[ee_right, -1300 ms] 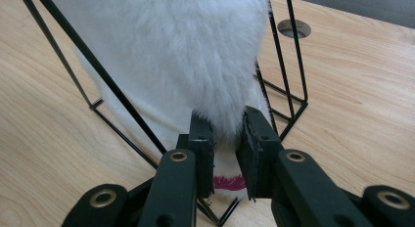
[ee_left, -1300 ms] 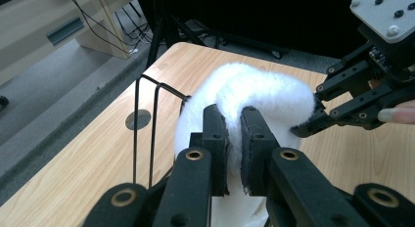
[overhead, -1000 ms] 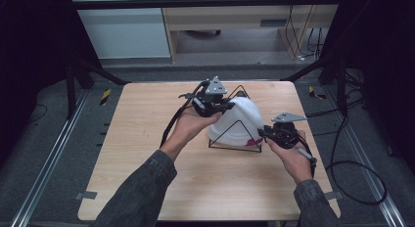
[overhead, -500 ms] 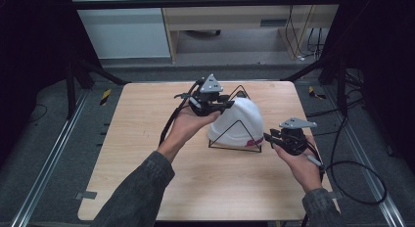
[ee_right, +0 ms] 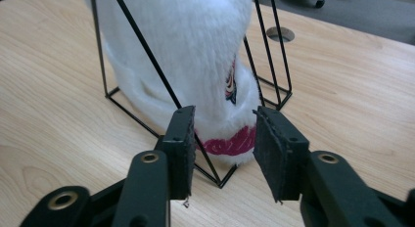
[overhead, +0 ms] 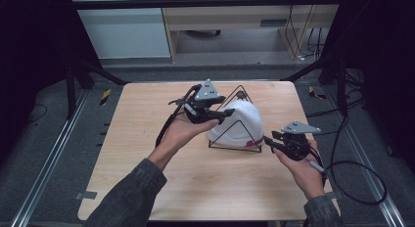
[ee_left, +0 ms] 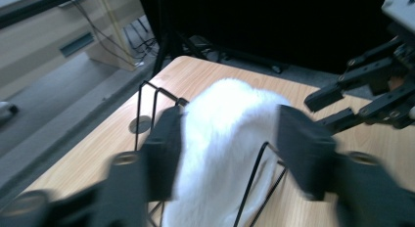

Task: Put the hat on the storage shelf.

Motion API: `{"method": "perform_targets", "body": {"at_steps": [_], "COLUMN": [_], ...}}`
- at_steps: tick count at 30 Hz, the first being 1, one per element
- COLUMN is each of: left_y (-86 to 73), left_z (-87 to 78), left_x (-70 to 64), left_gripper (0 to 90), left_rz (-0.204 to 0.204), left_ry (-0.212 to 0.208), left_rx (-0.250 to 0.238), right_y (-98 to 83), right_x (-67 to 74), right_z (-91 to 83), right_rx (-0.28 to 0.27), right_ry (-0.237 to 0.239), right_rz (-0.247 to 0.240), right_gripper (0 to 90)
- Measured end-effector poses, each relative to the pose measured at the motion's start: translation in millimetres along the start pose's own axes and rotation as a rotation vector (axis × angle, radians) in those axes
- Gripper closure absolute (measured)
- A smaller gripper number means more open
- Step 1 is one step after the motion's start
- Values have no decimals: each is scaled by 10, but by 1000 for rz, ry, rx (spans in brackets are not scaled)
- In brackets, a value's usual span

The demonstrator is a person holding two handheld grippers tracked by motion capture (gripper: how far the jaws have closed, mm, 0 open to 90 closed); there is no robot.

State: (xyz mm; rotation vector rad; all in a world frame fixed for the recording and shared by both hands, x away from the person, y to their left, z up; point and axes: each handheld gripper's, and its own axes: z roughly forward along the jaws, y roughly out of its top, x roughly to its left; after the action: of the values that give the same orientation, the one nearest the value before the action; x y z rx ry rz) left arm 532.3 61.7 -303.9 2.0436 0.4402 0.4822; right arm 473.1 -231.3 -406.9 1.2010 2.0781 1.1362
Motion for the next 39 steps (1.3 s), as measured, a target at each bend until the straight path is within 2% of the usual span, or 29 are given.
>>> {"method": "perform_targets", "body": {"at_steps": [2,7,12,15,18,19,20,22,26,29,34,36,37,39], "left_y": [-5,-57,-190,-282,-396,-447,-490,-559,-686,-806,-1037,-1161,-1201,-1294], "left_z": [-58,-271,-521,-635,-721,-742,-756,-786,-906,-986,-1025,-1028,-1030,-1038], "left_x": [-29,-140,-222,-234,-231,-224,-214,-201,-233,-280,-326,-299,-289,-261], "left_gripper": [286,138,90,67,48,45,44,45,46,46,45,46,49,50], "left_rz": [-12,-15,-12,-12,10,29,32,24,18,28,74,39,26,8], "left_ry": [-8,-7,1,2,15,35,43,51,55,66,92,82,83,90], "left_rx": [-2,8,16,19,42,58,67,75,80,109,184,187,189,202], "right_y": [17,62,85,108,142,148,154,153,138,117,84,45,-11,-39], "right_x": [28,163,370,492,607,632,675,751,816,887,1030,1096,1154,1178], "right_z": [-47,-141,-200,-222,-234,-238,-253,-279,-283,-275,-186,-121,-46,-8], "right_rx": [-18,-59,-80,-88,-86,-83,-88,-89,-75,-62,-40,-28,-7,2], "right_ry": [0,-16,-1,4,16,21,36,64,79,101,145,148,168,172], "right_rz": [-5,-18,-42,-73,-100,-111,-130,-160,-188,-221,-244,-243,-245,-252], "right_gripper": [549,397,258,195,133,129,122,98,89,77,96,115,123,127]}}
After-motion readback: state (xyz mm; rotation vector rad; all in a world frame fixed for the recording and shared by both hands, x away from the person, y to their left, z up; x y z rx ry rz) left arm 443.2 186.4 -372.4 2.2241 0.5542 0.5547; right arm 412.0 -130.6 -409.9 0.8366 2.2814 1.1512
